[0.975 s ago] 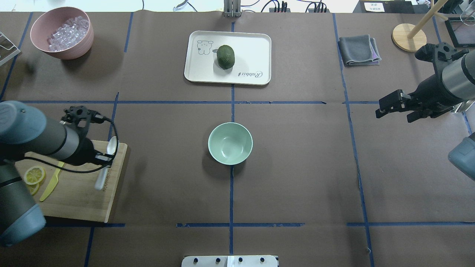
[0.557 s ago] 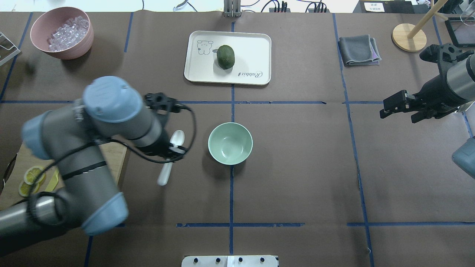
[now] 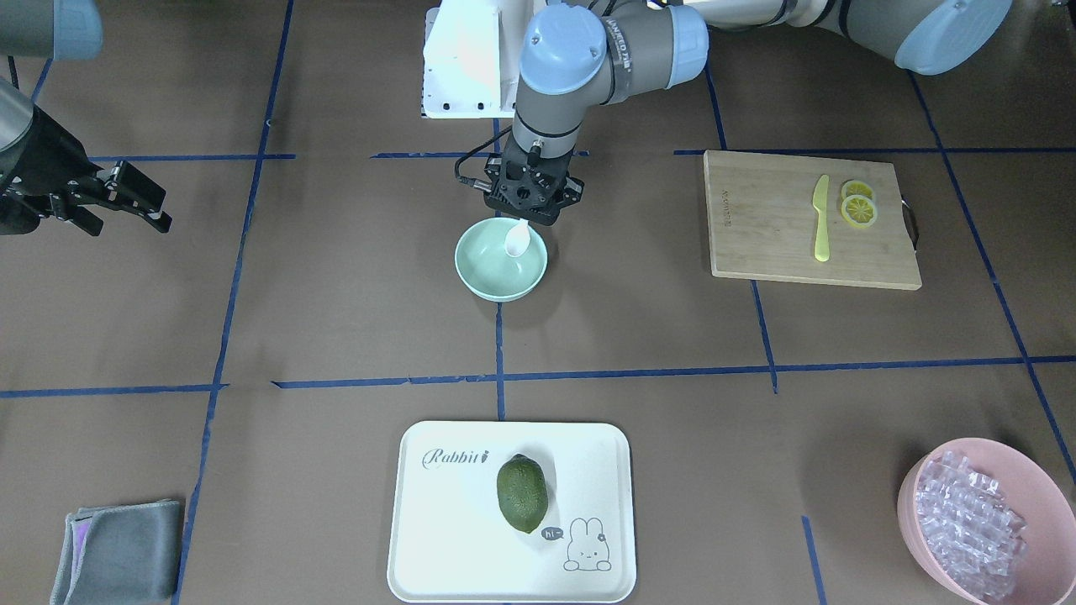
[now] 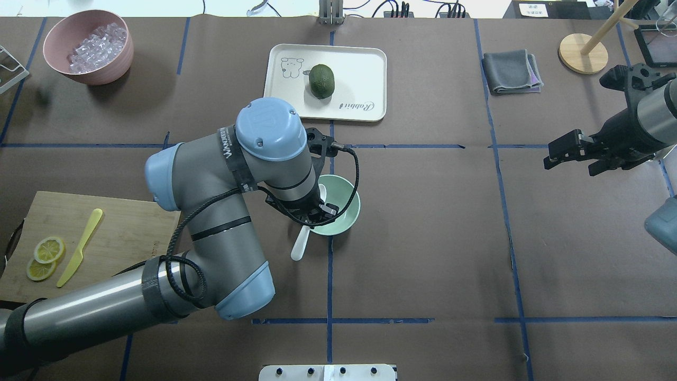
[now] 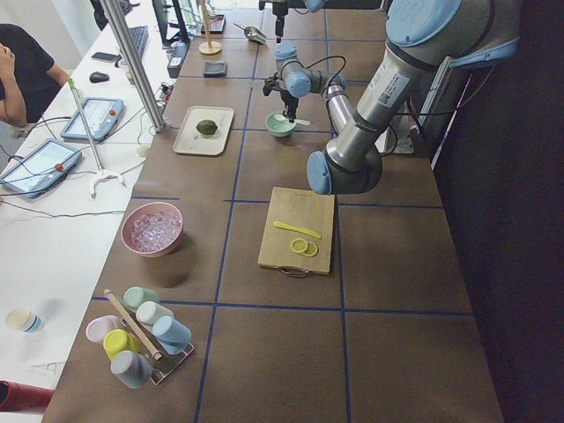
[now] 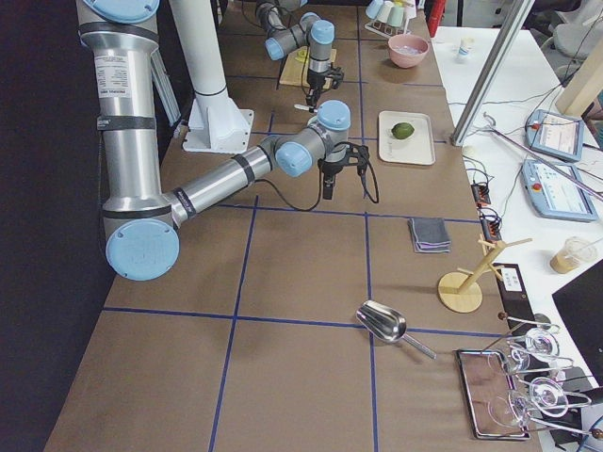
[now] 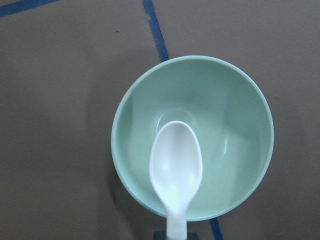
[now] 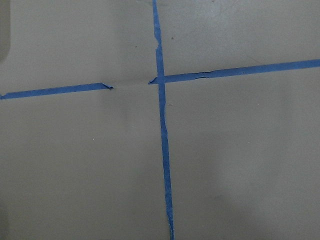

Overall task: Place spoon in bowl
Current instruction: 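Carry the white spoon with the left gripper over the green bowl and lower it in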

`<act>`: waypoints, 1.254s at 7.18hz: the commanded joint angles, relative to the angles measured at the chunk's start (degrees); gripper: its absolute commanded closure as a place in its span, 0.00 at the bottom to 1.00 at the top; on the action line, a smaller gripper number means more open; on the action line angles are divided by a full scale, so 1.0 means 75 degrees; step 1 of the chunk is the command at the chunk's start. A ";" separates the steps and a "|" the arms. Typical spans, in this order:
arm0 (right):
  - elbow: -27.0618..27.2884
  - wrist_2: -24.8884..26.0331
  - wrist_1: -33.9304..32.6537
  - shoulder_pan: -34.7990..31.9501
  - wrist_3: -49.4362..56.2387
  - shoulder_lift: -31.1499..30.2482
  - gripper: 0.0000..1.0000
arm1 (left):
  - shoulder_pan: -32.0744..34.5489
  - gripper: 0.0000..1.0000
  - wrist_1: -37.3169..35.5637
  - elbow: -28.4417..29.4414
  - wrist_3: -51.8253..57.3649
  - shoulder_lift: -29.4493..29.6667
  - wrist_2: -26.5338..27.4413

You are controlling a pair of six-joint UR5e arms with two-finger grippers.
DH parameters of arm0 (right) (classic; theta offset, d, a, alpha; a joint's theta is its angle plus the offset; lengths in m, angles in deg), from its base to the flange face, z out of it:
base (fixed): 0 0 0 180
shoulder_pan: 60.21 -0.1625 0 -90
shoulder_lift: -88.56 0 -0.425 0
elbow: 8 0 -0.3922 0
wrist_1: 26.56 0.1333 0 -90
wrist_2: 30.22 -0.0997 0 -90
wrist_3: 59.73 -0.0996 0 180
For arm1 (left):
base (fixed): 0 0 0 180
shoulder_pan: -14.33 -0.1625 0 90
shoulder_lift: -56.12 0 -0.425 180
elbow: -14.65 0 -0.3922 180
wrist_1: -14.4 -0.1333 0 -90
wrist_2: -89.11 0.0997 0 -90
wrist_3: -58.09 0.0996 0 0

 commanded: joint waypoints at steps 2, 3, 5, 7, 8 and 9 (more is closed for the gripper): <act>-0.0018 0.0011 0.0004 0.0002 -0.0008 -0.0004 0.01 | -0.0020 0.93 0.0043 0.0759 0.0007 0.0563 0.0015; -0.0018 0.0011 0.0004 0.0002 -0.0008 -0.0004 0.01 | -0.0020 0.83 0.0043 0.0795 0.0007 0.0552 0.0015; -0.0065 0.0011 0.0016 0.0013 -0.0008 -0.0016 0.01 | -0.0020 0.72 0.0043 0.0796 0.0007 0.0540 0.0027; -0.0100 -0.0001 0.0016 0.0013 -0.0008 -0.0004 0.01 | -0.0009 0.56 0.0055 0.0807 0.0007 0.0564 0.0027; -0.0100 -0.0001 0.0016 0.0025 -0.0008 -0.0015 0.01 | -0.0009 0.36 0.0090 0.0807 0.0007 0.0564 0.0038; -0.0112 -0.0001 0.0016 0.0014 0.0003 -0.0004 0.01 | 0.0049 0.34 0.0195 0.0784 0.0007 0.0564 0.0050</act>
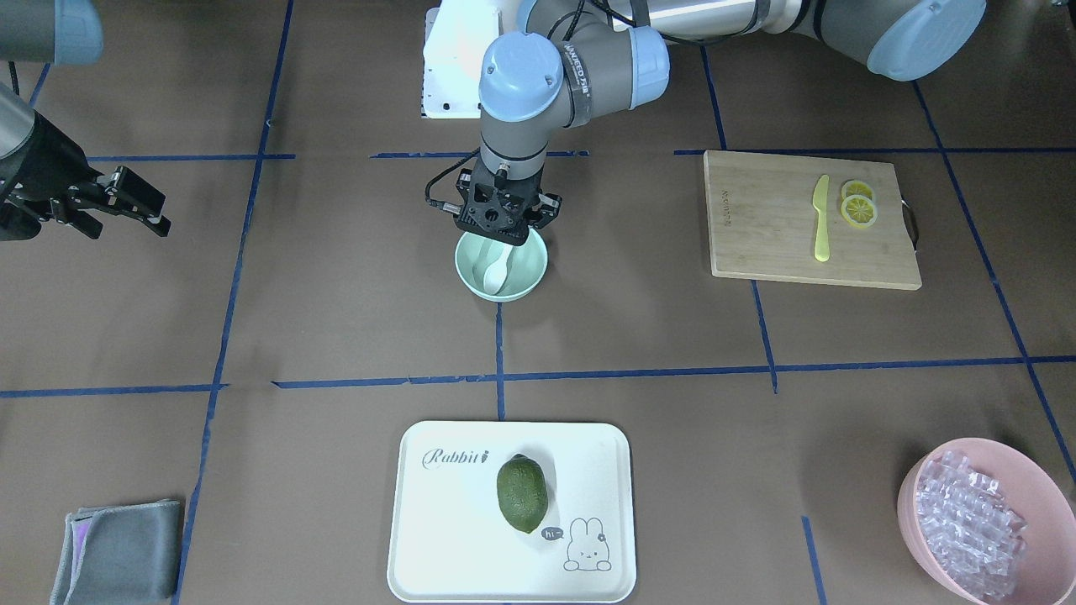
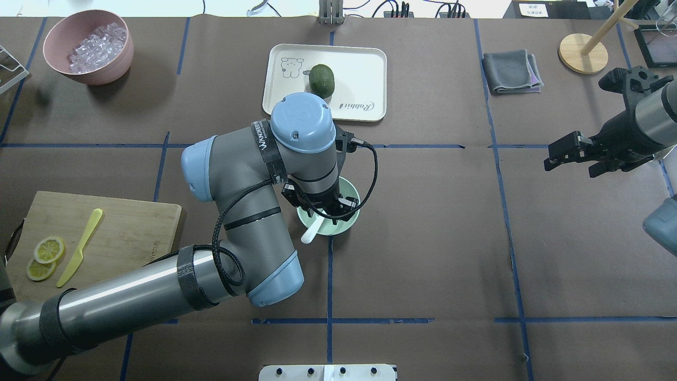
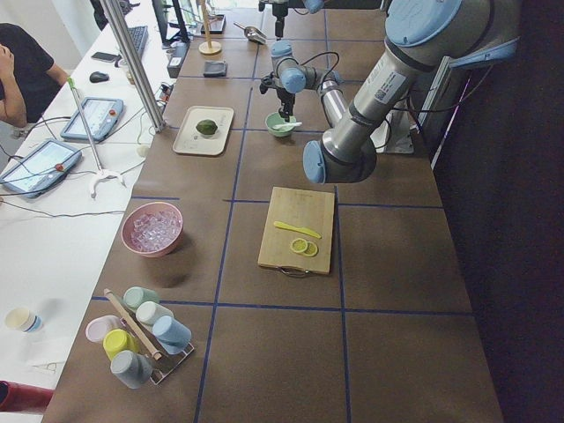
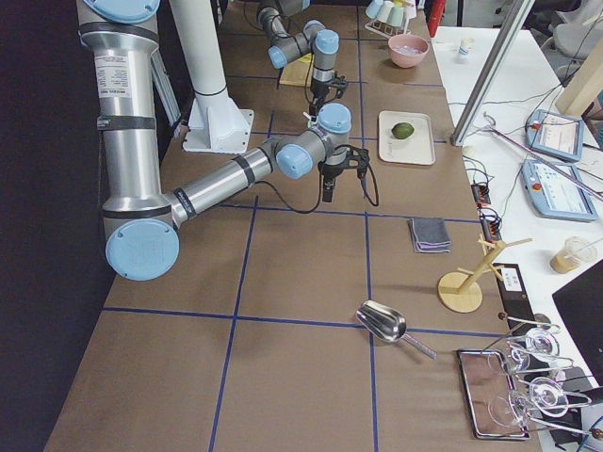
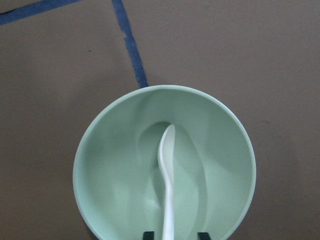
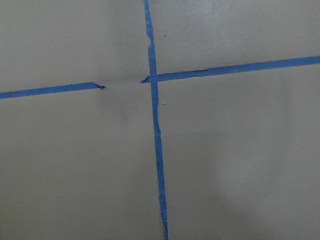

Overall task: Place spoon in bowl
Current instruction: 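Carry the white spoon with the left gripper over the green bowl and lower it in, then open the left gripper, releasing the spoon, and withdraw the left arm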

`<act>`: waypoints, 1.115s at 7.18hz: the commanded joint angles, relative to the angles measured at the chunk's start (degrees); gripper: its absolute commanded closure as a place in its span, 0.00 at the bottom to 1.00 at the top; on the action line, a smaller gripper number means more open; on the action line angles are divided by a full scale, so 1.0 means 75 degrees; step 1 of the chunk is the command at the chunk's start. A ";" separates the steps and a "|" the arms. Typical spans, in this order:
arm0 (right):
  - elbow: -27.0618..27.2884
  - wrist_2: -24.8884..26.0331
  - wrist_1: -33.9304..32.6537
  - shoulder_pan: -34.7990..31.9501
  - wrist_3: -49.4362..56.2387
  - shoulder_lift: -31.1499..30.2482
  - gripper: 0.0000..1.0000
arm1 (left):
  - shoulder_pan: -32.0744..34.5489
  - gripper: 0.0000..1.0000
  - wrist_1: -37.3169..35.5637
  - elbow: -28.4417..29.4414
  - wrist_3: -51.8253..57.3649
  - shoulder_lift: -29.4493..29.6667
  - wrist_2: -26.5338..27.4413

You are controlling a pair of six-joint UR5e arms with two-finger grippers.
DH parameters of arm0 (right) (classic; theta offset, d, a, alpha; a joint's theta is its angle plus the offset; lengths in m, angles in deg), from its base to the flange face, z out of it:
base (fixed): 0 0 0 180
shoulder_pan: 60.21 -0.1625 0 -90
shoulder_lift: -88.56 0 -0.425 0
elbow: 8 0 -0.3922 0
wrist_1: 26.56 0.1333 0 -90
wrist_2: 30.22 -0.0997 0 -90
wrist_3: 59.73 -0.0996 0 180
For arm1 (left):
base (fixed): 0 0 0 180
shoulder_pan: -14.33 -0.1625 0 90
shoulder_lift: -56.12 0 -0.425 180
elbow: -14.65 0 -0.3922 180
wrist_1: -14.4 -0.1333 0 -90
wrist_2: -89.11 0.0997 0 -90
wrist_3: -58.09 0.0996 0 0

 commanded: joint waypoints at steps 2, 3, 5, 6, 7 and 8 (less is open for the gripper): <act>-0.0035 0.0057 -0.0011 -0.0226 0.0996 -0.0399 0.01 | 0.0651 0.31 -0.0022 -0.0389 -0.0047 -0.0077 -0.0034; -0.0314 -0.0024 -0.0104 -0.0797 0.2350 -0.0601 0.01 | 0.1014 0.31 -0.0012 -0.0809 0.0000 -0.0820 -0.0196; -0.1249 -0.0269 -0.0129 -0.1968 0.4547 -0.0790 0.01 | 0.2089 0.30 -0.0186 -0.2342 0.1398 -0.2882 -0.0898; -0.1730 -0.0642 -0.0129 -0.2392 0.5460 -0.0825 0.01 | 0.2710 0.23 -0.0501 -0.2882 0.2381 -0.3621 -0.1226; -0.2152 -0.0890 -0.0129 -0.2837 0.6247 -0.0825 0.01 | 0.3680 0.22 -0.0852 -0.3525 0.3690 -0.4731 -0.1740; -0.2458 -0.0892 -0.0129 -0.3201 0.6707 -0.0814 0.01 | 0.5070 0.15 -0.1064 -0.3648 0.5351 -0.5635 -0.2325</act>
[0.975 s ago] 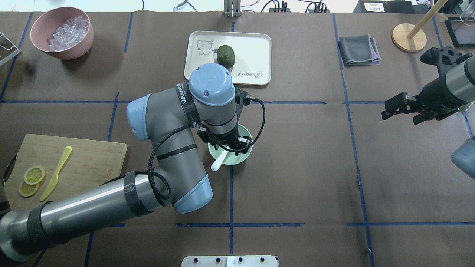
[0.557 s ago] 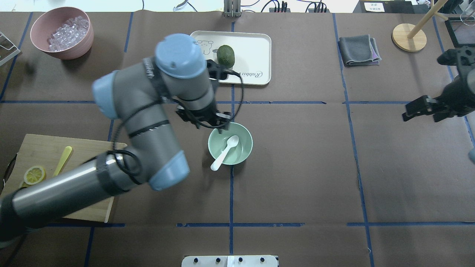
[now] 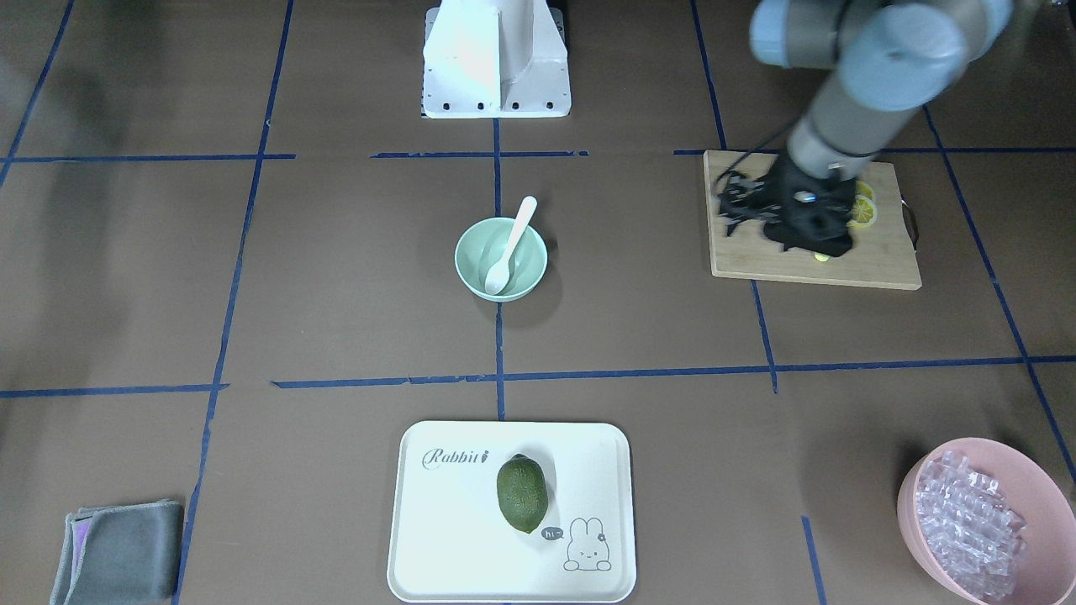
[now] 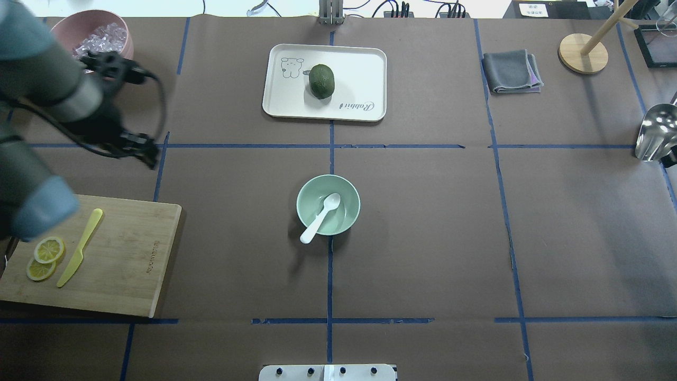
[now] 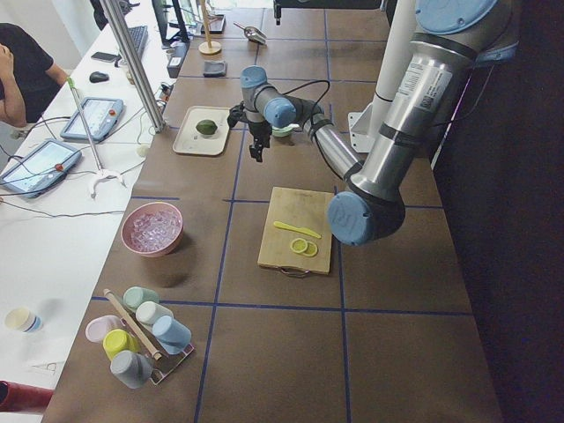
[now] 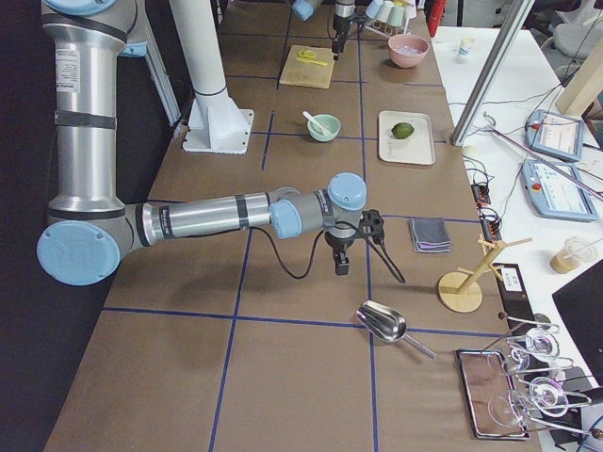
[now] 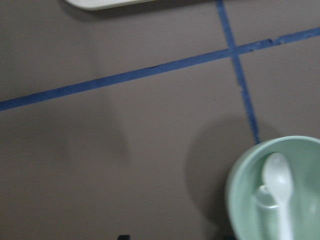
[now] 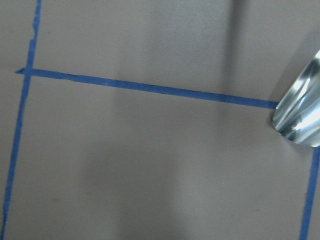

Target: Place spoon in bowl

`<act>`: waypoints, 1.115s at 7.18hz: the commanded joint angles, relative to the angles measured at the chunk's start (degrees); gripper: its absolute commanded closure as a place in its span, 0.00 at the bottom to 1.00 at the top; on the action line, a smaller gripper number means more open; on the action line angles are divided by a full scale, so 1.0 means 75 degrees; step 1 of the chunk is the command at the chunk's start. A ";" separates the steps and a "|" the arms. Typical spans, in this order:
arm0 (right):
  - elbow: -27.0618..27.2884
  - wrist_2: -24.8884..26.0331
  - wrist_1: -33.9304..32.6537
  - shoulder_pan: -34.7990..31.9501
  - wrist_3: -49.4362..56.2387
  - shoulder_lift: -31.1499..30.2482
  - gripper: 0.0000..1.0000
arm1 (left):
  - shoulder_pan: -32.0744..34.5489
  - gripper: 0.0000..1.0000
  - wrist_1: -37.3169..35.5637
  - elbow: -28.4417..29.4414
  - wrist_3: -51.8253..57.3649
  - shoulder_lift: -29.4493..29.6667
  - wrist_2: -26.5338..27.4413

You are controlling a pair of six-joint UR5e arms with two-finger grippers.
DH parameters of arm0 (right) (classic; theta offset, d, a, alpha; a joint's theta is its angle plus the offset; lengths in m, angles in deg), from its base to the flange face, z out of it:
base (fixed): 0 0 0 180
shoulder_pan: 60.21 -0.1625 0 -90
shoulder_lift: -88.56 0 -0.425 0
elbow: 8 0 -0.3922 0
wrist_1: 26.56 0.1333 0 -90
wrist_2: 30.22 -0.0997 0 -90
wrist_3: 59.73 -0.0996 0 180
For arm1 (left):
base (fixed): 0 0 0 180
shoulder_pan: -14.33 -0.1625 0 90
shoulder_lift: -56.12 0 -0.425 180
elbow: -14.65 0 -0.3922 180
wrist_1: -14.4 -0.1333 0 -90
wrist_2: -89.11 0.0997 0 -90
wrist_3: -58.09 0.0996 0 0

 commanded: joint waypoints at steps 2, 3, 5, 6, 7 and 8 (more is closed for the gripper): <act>-0.0763 -0.0080 -0.0013 -0.0920 0.1353 -0.0034 0.01 | 0.3725 0.14 -0.0722 0.0778 0.4835 -0.1791 -0.0924; -0.0892 -0.0126 -0.0013 -0.1073 0.1600 -0.0035 0.01 | 0.4002 0.13 -0.0770 0.1413 0.5079 -0.1792 -0.0913; -0.0905 -0.0150 -0.0535 -0.1097 0.1625 0.0070 0.01 | 0.4481 0.00 -0.0747 0.1850 0.4742 -0.1815 -0.0901; -0.0870 -0.0127 -0.0656 -0.1098 0.1637 0.0175 0.01 | 0.4532 0.00 -0.0677 0.2108 0.4789 -0.2036 -0.0936; -0.0893 -0.0069 -0.0669 -0.1074 0.1637 0.0199 0.01 | 0.4579 0.00 -0.0677 0.2157 0.4777 -0.2166 -0.0948; -0.0905 -0.0056 -0.0669 -0.1074 0.1637 0.0211 0.01 | 0.4568 0.00 -0.0665 0.2239 0.4708 -0.2178 -0.0948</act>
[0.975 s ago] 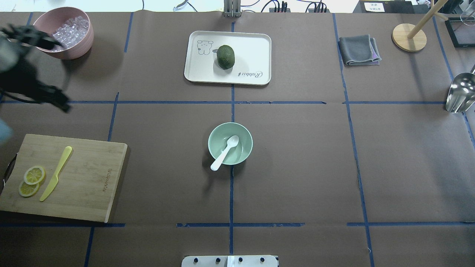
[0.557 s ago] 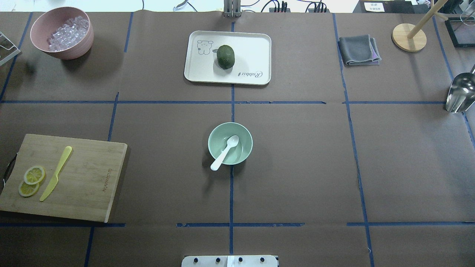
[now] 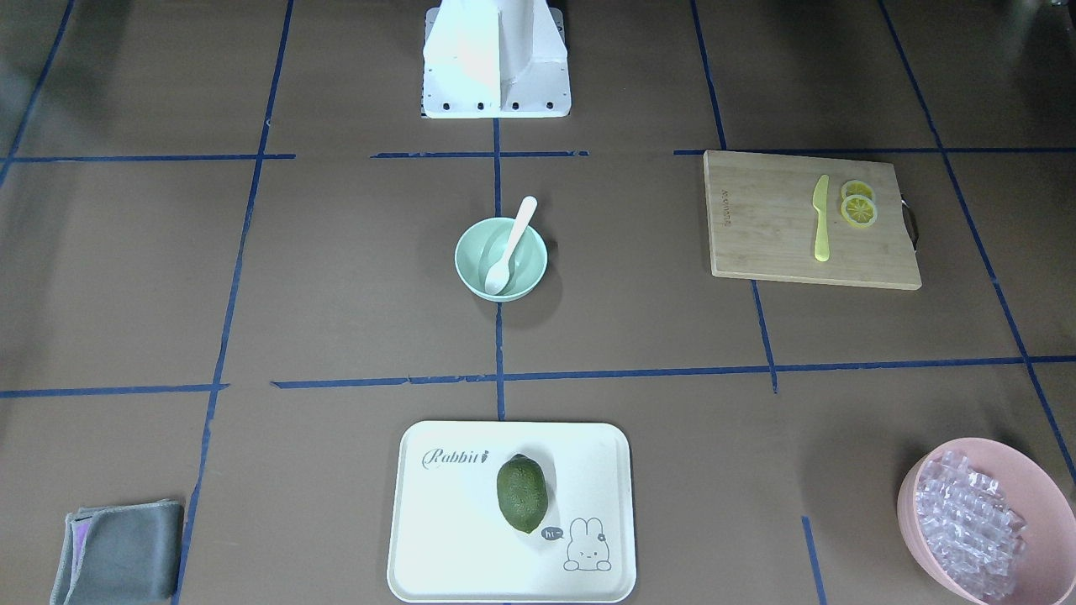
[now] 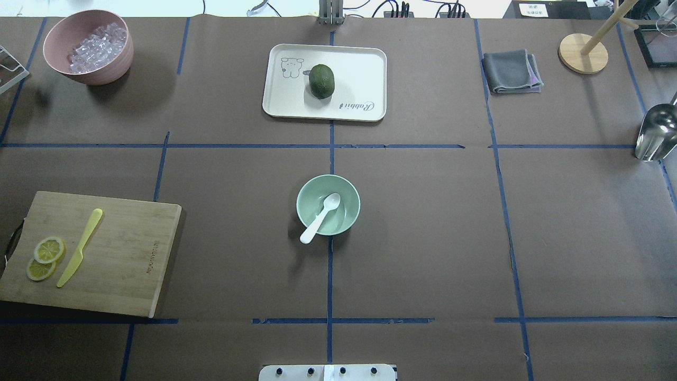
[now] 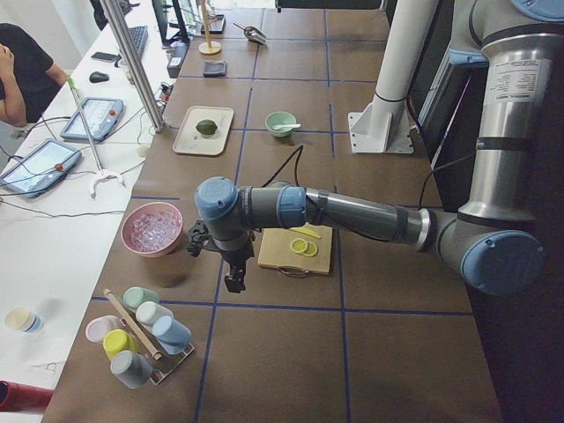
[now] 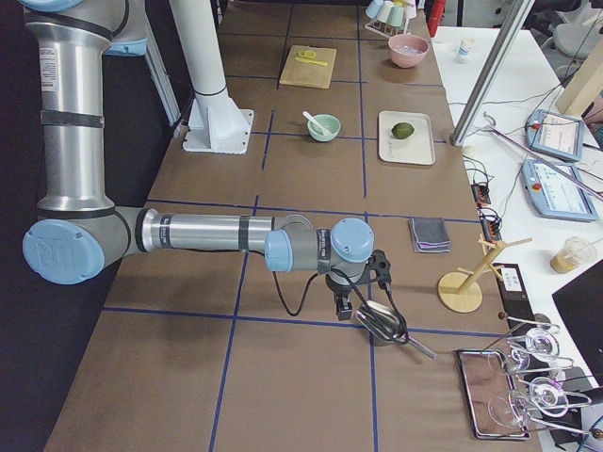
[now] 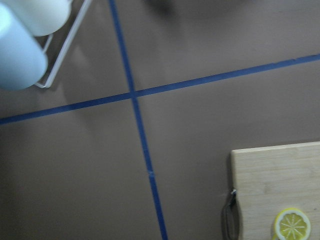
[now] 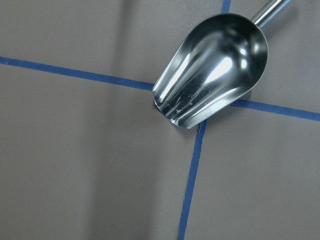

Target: Place spoon in bowl

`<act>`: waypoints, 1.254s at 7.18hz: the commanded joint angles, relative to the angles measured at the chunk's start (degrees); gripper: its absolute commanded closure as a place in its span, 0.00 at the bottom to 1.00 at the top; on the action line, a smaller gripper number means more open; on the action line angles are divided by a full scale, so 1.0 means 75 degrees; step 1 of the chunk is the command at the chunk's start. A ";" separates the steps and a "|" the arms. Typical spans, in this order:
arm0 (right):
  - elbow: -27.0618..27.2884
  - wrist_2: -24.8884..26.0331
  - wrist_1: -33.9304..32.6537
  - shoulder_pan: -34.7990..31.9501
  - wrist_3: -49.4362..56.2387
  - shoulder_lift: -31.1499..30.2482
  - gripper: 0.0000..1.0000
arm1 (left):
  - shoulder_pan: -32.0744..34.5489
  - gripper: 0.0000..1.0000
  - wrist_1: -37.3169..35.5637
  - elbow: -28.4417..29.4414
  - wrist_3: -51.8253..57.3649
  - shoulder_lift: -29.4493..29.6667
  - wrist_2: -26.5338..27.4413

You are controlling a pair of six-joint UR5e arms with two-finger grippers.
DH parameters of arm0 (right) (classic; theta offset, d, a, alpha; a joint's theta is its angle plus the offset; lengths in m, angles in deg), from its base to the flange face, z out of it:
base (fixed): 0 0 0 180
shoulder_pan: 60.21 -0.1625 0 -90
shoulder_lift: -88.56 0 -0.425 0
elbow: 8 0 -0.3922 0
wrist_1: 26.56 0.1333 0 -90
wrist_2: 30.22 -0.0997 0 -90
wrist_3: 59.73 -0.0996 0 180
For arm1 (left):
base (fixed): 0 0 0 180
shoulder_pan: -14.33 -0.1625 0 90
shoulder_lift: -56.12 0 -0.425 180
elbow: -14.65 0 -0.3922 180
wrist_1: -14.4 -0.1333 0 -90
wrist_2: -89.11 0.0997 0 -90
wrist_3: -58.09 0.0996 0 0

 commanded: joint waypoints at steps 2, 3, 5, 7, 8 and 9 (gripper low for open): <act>-0.0095 0.0052 0.0058 0.0006 0.0004 -0.0120 0.01 | 0.0052 0.00 0.0028 0.0260 -0.0063 -0.0075 -0.0008; -0.0106 0.0029 -0.0011 0.0005 -0.0077 -0.0133 0.00 | 0.0041 0.00 0.0016 0.0272 -0.0156 -0.0017 0.0003; 0.0010 0.0111 -0.0488 0.0006 -0.0125 0.0124 0.00 | 0.0053 0.00 0.0156 0.0248 -0.0426 -0.0016 0.0003; 0.0163 0.0134 -0.1230 0.0029 -0.0031 0.0300 0.00 | 0.0053 0.00 0.0168 0.0282 -0.0426 -0.0075 0.0003; 0.0163 0.0146 -0.1219 0.0017 -0.0031 0.0301 0.00 | 0.0053 0.00 0.0168 0.0272 -0.0461 -0.0075 -0.0008; 0.0151 0.0181 -0.1219 0.0029 -0.0101 0.0313 0.00 | 0.0041 0.00 0.0168 0.0353 -0.0438 -0.0075 0.0003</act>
